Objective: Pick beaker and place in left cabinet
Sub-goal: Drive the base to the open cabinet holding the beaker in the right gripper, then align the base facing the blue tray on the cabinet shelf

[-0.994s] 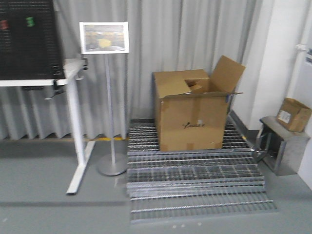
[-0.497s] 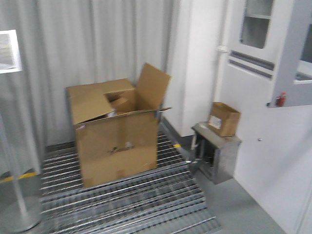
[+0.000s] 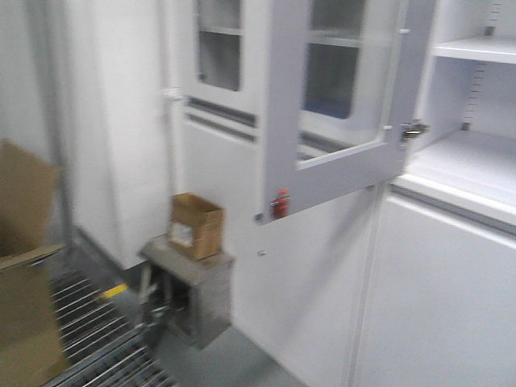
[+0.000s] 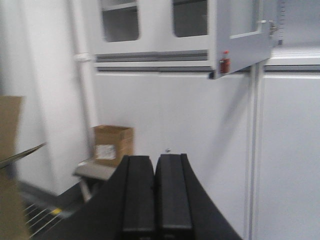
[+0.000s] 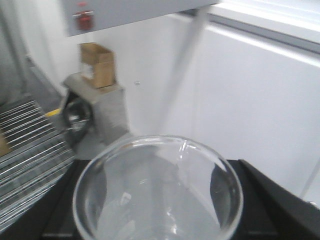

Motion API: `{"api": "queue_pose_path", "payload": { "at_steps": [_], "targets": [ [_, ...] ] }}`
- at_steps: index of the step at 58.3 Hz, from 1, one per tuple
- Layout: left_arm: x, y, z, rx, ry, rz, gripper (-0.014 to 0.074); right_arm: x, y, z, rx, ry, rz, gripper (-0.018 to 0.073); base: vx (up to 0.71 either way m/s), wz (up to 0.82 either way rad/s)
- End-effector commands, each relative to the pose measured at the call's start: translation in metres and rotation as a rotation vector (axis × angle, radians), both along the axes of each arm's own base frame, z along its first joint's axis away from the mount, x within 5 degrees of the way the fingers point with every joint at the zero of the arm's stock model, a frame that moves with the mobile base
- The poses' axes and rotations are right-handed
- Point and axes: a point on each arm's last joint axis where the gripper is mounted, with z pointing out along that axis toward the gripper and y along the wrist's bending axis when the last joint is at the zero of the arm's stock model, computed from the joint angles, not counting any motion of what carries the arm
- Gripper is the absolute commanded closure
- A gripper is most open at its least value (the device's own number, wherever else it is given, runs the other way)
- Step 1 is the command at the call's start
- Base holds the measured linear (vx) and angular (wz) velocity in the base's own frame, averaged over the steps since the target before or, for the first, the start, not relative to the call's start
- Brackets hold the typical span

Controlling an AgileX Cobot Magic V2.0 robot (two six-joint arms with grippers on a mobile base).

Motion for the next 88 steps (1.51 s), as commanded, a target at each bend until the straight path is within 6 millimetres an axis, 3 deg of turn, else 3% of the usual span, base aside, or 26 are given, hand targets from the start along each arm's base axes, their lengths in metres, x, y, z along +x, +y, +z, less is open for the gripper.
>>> {"api": "queue_pose_path", "payload": {
  "at_steps": [1,30,88],
  "targets": [
    [-0.0015,0.0004,0.0032,-0.034,-0.081,-0.002,0.0596,0.0018,0.0019,0.0158,0.003,-0.102,0.023,0.0565,0.48,-0.81],
    [-0.0015,0.0004,0.0032,-0.034,-0.081,-0.002,0.0596,0.0017,0.0018,0.0156,0.003,-0.1,0.022,0.0565,0.42,-0.75],
    [-0.0015,0.0004,0.0032,-0.034,-0.081,-0.002,0.0596,0.0017,0.0018,0.0156,0.003,-0.1,0.022,0.0565,0.3,-0.34]
  ]
}}
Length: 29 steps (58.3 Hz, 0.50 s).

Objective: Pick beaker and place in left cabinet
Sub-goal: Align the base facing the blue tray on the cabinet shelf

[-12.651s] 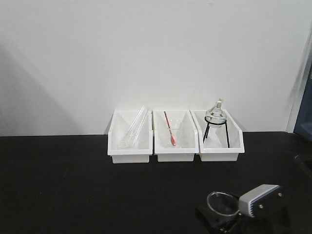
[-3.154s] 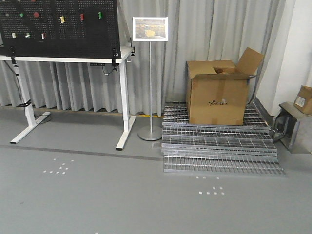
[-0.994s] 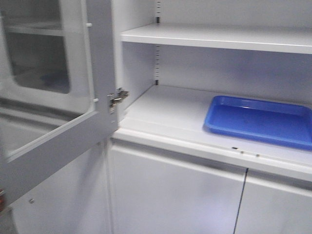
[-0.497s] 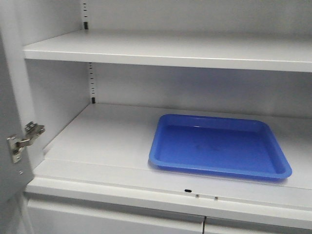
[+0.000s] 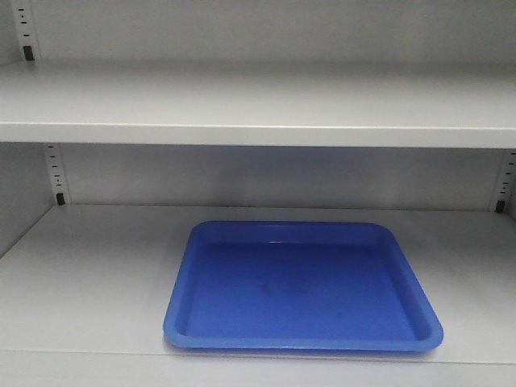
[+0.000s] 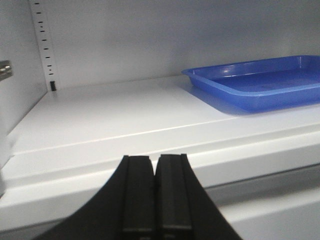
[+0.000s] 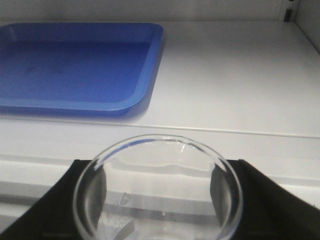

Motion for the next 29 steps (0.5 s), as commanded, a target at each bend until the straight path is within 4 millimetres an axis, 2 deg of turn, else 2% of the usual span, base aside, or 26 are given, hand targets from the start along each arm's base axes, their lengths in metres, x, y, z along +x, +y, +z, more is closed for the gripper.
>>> {"api": "queue_pose_path", "payload": {
  "at_steps": [1,29],
  "targets": [
    [-0.0015,0.0004,0.0032,-0.034,-0.081,-0.002,0.0596,0.0017,0.0018,0.0163,0.004,-0.102,0.022,0.0565,0.2,-0.14],
    [-0.0015,0.0004,0.0032,-0.034,-0.081,-0.002,0.0596,0.0017,0.0018,0.0163,0.004,-0.102,0.022,0.0565,0.13,-0.08]
  ]
}}
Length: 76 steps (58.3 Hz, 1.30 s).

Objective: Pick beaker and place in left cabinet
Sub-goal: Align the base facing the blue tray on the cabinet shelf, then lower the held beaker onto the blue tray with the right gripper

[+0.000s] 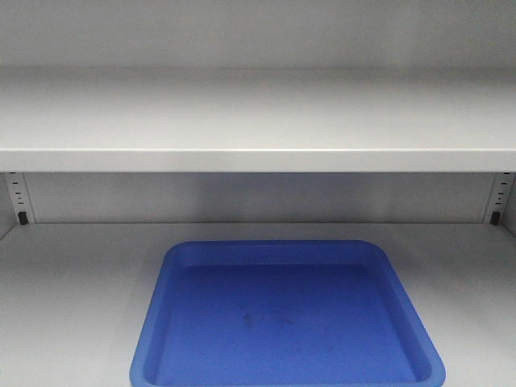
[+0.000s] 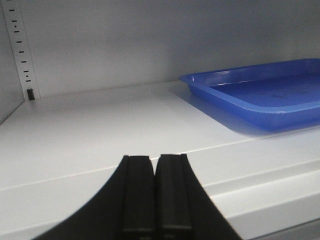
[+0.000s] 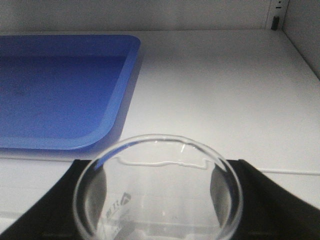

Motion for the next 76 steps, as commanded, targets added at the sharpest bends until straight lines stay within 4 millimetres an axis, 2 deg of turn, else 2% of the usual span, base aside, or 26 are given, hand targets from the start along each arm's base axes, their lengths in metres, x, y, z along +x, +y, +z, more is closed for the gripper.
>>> {"api": "queue_pose_path", "payload": {
  "at_steps": [1,34,48,55,61,68,76],
  "targets": [
    [-0.001,0.0,0.003,-0.034,-0.081,-0.002,0.0596,0.002,0.002,0.016,0.004,-0.102,0.022,0.0565,0.08,-0.05],
    [-0.001,0.0,0.003,-0.034,-0.081,-0.002,0.0596,0.002,0.002,0.017,0.005,-0.108,0.024,0.0565,0.02,-0.01],
    [-0.001,0.0,0.003,-0.034,-0.081,-0.002,0.0596,0.008,0.011,0.029,0.087,-0.238,0.087,0.0565,0.0,0.0],
    [-0.001,0.0,0.003,-0.034,-0.081,-0.002,0.0596,0.028,0.024,0.039,0.122,-0.35,0.165,0.0565,0.0,0.0],
    [-0.001,0.0,0.003,-0.034,-0.081,-0.002,0.0596,0.057,0.041,0.038,0.122,-0.415,0.252,0.0564,0.0,0.0],
    [-0.001,0.0,0.003,-0.034,-0.081,-0.002,0.0596,0.09,0.062,0.033,0.036,-0.456,0.389,0.0564,0.0,0.0],
    [-0.001,0.0,0.003,-0.034,-0.081,-0.002,0.0596,0.133,0.087,0.028,0.016,-0.433,0.523,0.0564,0.0,0.0]
  ]
}}
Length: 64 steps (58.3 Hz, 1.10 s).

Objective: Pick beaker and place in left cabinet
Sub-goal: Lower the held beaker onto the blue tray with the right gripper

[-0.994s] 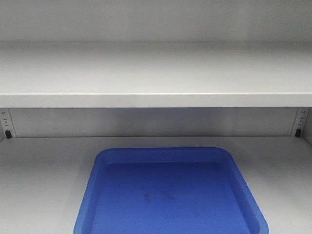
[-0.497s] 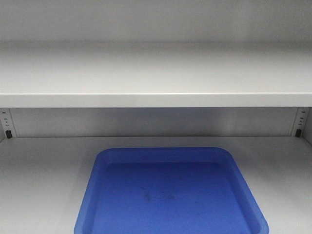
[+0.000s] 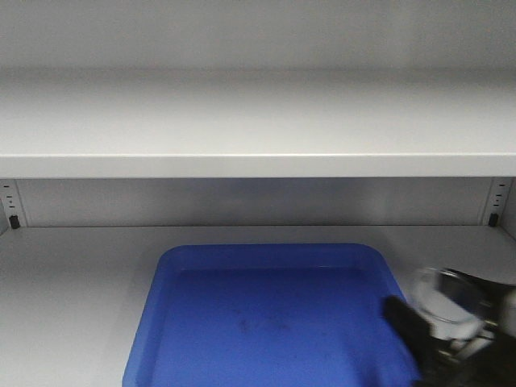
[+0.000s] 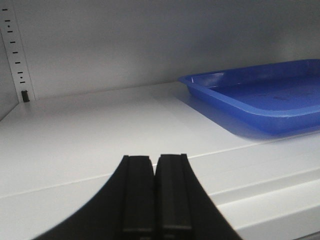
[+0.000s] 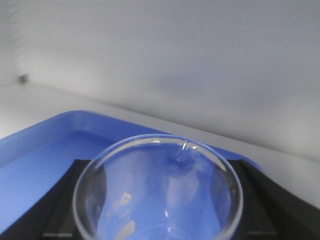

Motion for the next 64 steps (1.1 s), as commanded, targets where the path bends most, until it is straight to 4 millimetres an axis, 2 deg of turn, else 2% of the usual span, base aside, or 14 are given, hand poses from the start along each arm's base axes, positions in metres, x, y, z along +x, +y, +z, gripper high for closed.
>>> {"api": "queue_pose_path", "payload": {
  "at_steps": [1,9,15,24,37,50,64],
  "targets": [
    [-0.001,0.0,0.003,-0.034,-0.081,-0.002,0.0596,0.026,0.019,0.019,0.042,-0.106,0.128,0.0564,0.0,0.0],
    [-0.001,0.0,0.003,-0.034,-0.081,-0.002,0.0596,0.071,0.035,0.004,0.034,-0.031,0.156,0.0564,0.0,0.0],
    [-0.001,0.0,0.003,-0.034,-0.081,-0.002,0.0596,0.093,0.042,-0.004,0.023,-0.006,0.16,0.0564,0.0,0.0],
    [-0.001,0.0,0.003,-0.034,-0.081,-0.002,0.0596,0.108,0.048,-0.014,0.004,0.01,0.179,0.0562,0.0,0.0],
    [-0.001,0.0,0.003,-0.034,-0.081,-0.002,0.0596,0.112,0.051,-0.022,0.012,0.021,0.195,0.054,0.0,0.0],
    [-0.001,0.0,0.003,-0.034,-0.081,-0.002,0.0596,0.11,0.054,-0.018,0.036,-0.023,0.233,0.0375,0.0,0.0],
    [-0.001,0.0,0.003,-0.034,-0.081,-0.002,0.0596,0.11,0.053,-0.018,0.038,-0.017,0.229,0.008,0.0,0.0]
  ]
}}
